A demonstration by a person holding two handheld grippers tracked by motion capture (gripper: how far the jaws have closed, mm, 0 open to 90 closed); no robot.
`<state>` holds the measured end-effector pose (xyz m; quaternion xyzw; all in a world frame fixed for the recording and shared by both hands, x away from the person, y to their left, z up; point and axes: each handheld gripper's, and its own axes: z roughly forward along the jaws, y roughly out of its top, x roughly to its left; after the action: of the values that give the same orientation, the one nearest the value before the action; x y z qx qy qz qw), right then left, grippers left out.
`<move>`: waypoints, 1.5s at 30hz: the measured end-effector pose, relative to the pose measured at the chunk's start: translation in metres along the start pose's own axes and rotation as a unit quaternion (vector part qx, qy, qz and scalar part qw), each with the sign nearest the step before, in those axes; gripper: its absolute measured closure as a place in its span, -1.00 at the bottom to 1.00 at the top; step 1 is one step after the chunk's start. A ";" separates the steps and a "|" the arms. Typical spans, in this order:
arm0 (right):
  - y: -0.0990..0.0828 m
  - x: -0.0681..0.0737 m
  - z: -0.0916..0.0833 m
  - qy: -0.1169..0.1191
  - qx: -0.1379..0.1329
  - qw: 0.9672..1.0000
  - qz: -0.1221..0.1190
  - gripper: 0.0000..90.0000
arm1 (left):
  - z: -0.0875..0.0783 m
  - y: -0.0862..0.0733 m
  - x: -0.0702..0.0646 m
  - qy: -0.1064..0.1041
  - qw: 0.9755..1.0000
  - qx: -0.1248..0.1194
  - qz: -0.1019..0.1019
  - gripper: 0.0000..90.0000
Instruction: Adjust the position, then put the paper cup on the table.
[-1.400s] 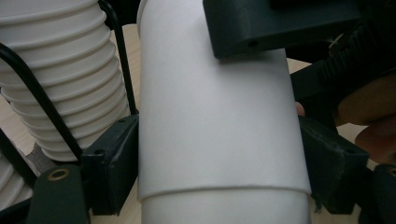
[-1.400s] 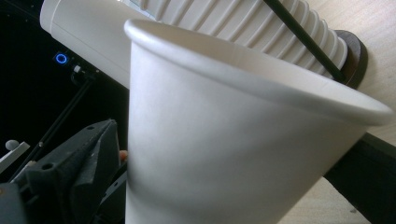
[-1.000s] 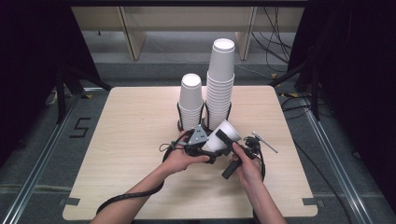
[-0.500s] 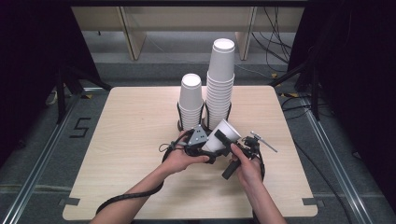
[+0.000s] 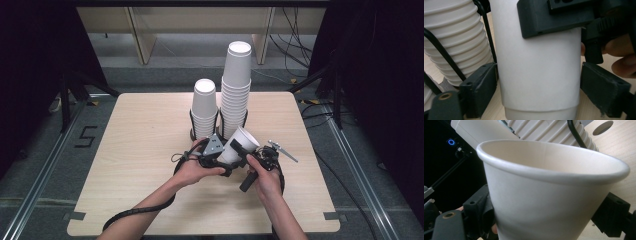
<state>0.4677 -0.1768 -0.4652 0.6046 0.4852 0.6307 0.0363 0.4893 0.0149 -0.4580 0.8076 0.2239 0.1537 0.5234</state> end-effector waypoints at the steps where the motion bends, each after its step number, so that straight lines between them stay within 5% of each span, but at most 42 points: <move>1: 0.000 0.000 0.000 0.000 0.000 1.000 0.000 -0.62 | -0.001 0.000 0.000 0.001 1.000 0.004 0.007 -0.70; 3: 0.001 0.000 -0.001 -0.005 -0.002 1.000 -0.008 -0.62 | -0.001 0.000 -0.001 0.002 1.000 0.008 0.009 -0.87; 6: 0.003 0.000 -0.001 -0.004 -0.006 1.000 -0.011 -0.62 | -0.004 -0.001 -0.001 0.003 1.000 0.011 0.014 -0.89; 7: 0.004 -0.002 -0.002 -0.014 -0.009 0.999 -0.037 -0.61 | -0.008 -0.002 -0.001 0.003 1.000 0.012 0.014 -0.90; 10: 0.005 0.000 -0.003 -0.010 -0.011 1.000 -0.026 -0.61 | -0.013 -0.004 0.000 0.000 1.000 0.016 0.013 -0.89; 13: 0.007 0.000 -0.004 -0.010 -0.019 0.998 -0.056 -0.61 | -0.024 -0.008 0.004 0.004 1.000 0.018 0.016 -0.89; 14: 0.008 0.002 -0.005 -0.011 -0.023 0.997 -0.071 -0.61 | -0.029 -0.008 0.015 -0.022 0.998 0.016 0.055 -0.88; 15: 0.008 0.002 -0.005 -0.011 -0.023 0.997 -0.071 -0.61 | -0.029 -0.008 0.015 -0.022 0.998 0.016 0.055 -0.88; 16: 0.008 0.003 -0.006 -0.016 -0.026 0.996 -0.087 -0.61 | -0.039 -0.011 0.011 0.005 1.000 0.013 -0.006 -0.88; 19: 0.009 0.004 -0.007 -0.016 -0.026 0.994 -0.106 -0.61 | -0.045 -0.011 0.015 0.006 1.000 0.006 -0.015 -0.88; 22: 0.009 0.007 -0.008 -0.024 -0.027 0.987 -0.155 -0.61 | -0.053 -0.010 0.022 -0.002 0.999 -0.005 -0.049 -0.87; 25: 0.008 0.012 -0.008 -0.025 -0.028 0.986 -0.165 -0.61 | -0.057 -0.008 0.024 -0.003 0.999 -0.008 -0.050 -0.86; 26: 0.007 0.012 -0.008 -0.033 -0.030 0.979 -0.199 -0.61 | -0.060 -0.007 0.024 -0.003 0.999 -0.010 -0.053 -0.86; 32: 0.003 0.015 -0.011 -0.042 -0.029 0.968 -0.247 -0.61 | -0.068 -0.008 0.023 -0.004 0.998 -0.013 -0.056 -0.86; 33: 0.002 0.016 -0.012 -0.042 -0.032 0.962 -0.269 -0.61 | -0.071 -0.009 0.024 -0.005 0.998 -0.015 -0.058 -0.86; 34: 0.002 0.016 -0.012 -0.042 -0.032 0.962 -0.269 -0.61 | -0.071 -0.009 0.024 -0.005 0.998 -0.015 -0.058 -0.86; 35: 0.001 0.017 -0.011 -0.041 -0.033 0.958 -0.283 -0.61 | -0.074 -0.010 0.024 -0.003 0.998 -0.014 -0.062 -0.86; 36: 0.000 0.018 -0.011 -0.043 -0.030 0.950 -0.308 -0.61 | -0.077 -0.010 0.025 -0.002 0.998 -0.017 -0.068 -0.86; 40: -0.005 0.022 -0.009 -0.047 -0.028 0.940 -0.335 -0.61 | -0.083 -0.011 0.028 -0.005 0.996 -0.021 -0.086 -0.85; 41: -0.005 0.022 -0.008 -0.049 -0.030 0.933 -0.354 -0.61 | -0.087 -0.010 0.030 -0.001 0.996 -0.023 -0.090 -0.85; 43: -0.007 0.024 -0.007 -0.047 -0.025 0.936 -0.348 -0.61 | -0.089 -0.010 0.031 0.000 0.996 -0.024 -0.090 -0.85; 44: -0.007 0.024 -0.006 -0.051 -0.028 0.930 -0.363 -0.61 | -0.092 -0.009 0.032 0.004 0.995 -0.026 -0.093 -0.85; 45: -0.011 0.027 -0.004 -0.049 -0.027 0.929 -0.366 -0.61 | -0.095 -0.008 0.032 0.005 0.995 -0.029 -0.095 -0.85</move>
<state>0.4514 -0.1559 -0.4521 0.4142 0.6531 0.5561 0.3042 0.4692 0.1086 -0.4259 0.7663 0.2978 0.1138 0.5577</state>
